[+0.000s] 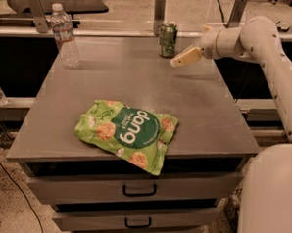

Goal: Pick green can

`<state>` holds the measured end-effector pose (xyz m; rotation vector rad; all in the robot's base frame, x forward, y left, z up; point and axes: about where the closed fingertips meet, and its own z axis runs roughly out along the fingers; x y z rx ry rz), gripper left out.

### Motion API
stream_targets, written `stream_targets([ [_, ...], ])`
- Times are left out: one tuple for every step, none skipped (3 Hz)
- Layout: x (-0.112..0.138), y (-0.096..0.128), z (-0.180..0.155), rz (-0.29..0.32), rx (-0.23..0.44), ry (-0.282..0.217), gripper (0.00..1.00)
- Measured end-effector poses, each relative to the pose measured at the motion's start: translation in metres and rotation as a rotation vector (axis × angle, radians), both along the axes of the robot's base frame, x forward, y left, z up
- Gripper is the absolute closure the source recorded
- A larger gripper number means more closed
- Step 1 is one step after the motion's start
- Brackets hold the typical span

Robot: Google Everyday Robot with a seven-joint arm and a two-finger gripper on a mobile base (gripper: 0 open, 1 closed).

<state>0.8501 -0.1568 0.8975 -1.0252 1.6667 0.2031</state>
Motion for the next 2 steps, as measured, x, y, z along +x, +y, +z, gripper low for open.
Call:
stream_targets([
  [0.011, 0.017, 0.009, -0.034, 0.043, -0.021, 0.0],
  [0.023, 0.03, 0.006, -0.072, 0.071, -0.003, 0.0],
])
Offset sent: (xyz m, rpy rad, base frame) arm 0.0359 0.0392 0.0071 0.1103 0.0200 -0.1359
